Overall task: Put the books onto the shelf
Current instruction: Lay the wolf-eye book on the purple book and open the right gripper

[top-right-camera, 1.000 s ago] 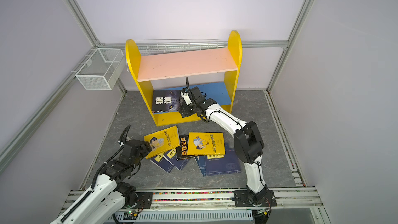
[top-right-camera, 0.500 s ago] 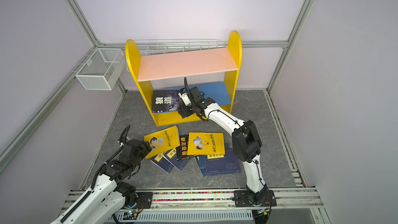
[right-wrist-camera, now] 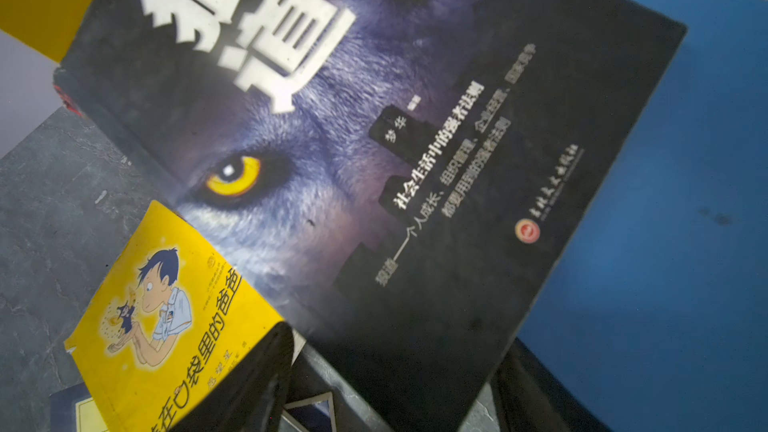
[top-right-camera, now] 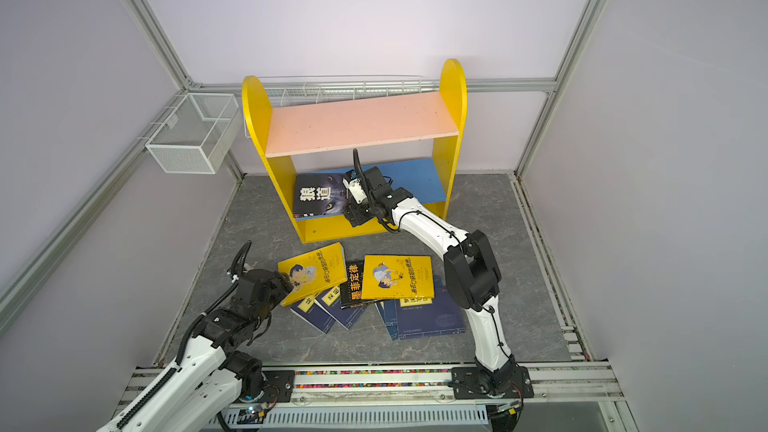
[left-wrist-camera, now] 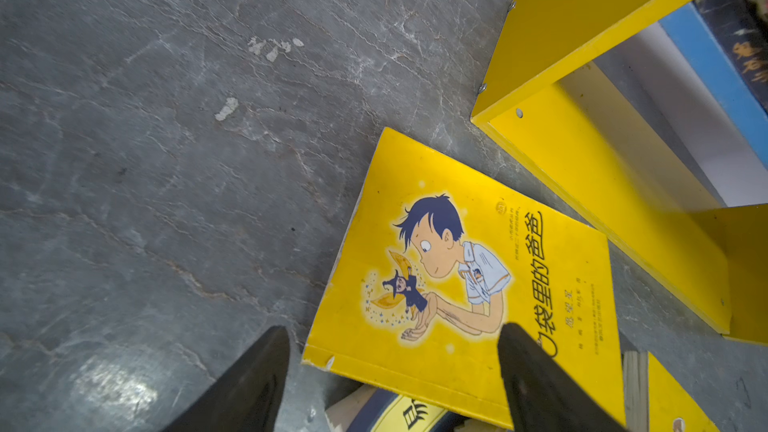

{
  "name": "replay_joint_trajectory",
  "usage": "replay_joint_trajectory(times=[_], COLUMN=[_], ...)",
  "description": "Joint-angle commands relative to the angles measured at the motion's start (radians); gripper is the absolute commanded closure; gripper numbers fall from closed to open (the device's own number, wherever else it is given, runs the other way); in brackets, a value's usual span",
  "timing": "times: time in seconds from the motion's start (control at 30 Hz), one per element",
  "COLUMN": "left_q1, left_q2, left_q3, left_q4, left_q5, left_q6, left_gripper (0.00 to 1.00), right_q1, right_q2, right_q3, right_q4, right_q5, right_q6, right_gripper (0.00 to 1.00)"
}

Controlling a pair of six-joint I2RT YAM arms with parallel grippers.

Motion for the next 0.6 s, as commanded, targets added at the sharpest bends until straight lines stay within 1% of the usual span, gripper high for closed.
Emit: replay_joint_trajectory(times=[0.0, 0.27, 0.4, 0.57], left_q1=[0.007, 0.007, 0.006, 0.007], left_q2=[0.004, 0.009, 0.012, 0.017], left_q3=[0.029, 0.032, 0.030, 0.031], left_q4=[-0.005, -0.005, -0.003, -0.001], left_q5=[-0.011, -0.013, -0.013, -0.012], left_q6=[-0.002, -0.001, -0.004, -0.003], left_gripper=[0.21, 0.21, 0.21, 0.21], right_q1=[0.001, 0.001, 0.000, 0.001], right_q2=[0.039, 0.064, 0.069, 0.081], right_q3=[0.038, 0.070, 0.070, 0.069], right_q4=[-0.024, -0.029, -0.021, 0.003], right_q5=[-0.024, -0.038, -0.038, -0.056], right_q6=[-0.025, -0.019, -0.001, 0.038], right_gripper=[0.25, 0.28, 0.31, 0.31])
